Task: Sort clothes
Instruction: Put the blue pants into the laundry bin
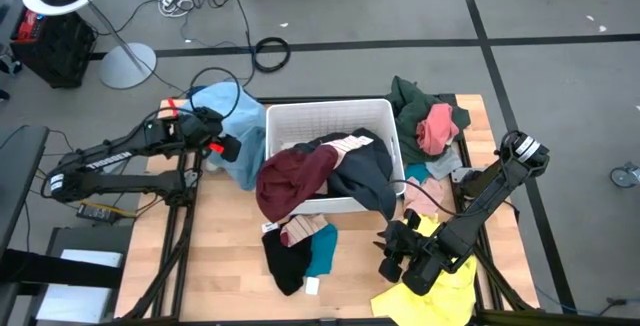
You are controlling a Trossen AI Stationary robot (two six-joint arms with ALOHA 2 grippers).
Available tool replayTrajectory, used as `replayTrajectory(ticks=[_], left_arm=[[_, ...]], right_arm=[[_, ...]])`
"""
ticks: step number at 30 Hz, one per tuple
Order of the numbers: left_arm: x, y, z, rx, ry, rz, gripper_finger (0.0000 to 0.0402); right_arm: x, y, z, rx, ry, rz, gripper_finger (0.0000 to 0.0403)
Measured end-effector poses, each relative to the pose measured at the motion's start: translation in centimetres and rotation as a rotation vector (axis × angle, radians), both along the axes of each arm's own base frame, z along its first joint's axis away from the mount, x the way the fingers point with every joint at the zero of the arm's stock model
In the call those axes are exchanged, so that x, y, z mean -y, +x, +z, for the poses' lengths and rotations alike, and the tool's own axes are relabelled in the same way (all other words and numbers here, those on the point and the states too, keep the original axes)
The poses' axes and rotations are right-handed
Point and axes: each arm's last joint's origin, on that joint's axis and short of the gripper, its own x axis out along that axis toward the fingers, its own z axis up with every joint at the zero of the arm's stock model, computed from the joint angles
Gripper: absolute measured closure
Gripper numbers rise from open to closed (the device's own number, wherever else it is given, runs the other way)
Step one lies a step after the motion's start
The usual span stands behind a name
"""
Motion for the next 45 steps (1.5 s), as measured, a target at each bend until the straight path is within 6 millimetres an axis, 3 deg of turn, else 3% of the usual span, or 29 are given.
replayTrajectory(ticks=[4, 8, 12, 17, 24, 29, 32, 34, 40, 45], left_arm=[[0.0, 0.0, 0.0, -0.024, 0.018, -0.032, 0.0068], [0.0, 0.1, -0.2, -0.022, 0.018, -0.027, 0.0056], [0.3, 0.5, -2.2, -0.043, -0.075, -0.164, 0.0057], [0.2, 0.8, -4.6, -0.189, -0.101, -0.244, 0.0063], [-2.1, 2.5, -6.2, -0.348, -0.029, -0.175, 0.0071], [-4.2, 3.5, -8.3, -0.454, -0.103, -0.13, 0.0084], [-5.2, 3.8, -9.7, -0.501, -0.172, -0.098, 0.0119], [-5.9, 4.0, -10.5, -0.524, -0.206, -0.066, 0.0167], [-6.7, 3.9, -11.2, -0.563, -0.23, -0.049, 0.0372], [-6.1, 3.1, -9.2, -0.558, -0.223, -0.045, 0.0382]], right_arm=[[0.0, 0.0, 0.0, -0.001, 0.0, 0.0, 0.0289], [0.0, 0.0, 0.0, -0.001, 0.0, 0.0, 0.0289], [0.0, 0.0, 0.0, -0.001, 0.0, 0.0, 0.0289], [0.0, 0.0, 0.0, -0.001, 0.0, 0.001, 0.0289], [0.1, 0.1, 0.0, -0.001, 0.0, -0.002, 0.0289], [0.1, 0.1, 0.0, -0.001, -0.001, -0.004, 0.0289], [0.1, 0.1, 0.0, -0.002, -0.004, -0.002, 0.0289], [0.1, 0.1, 0.0, -0.003, -0.006, 0.001, 0.0289], [0.1, 0.1, 0.0, -0.002, -0.003, 0.001, 0.0289], [0.1, 0.1, 0.0, -0.002, -0.003, 0.001, 0.0289]])
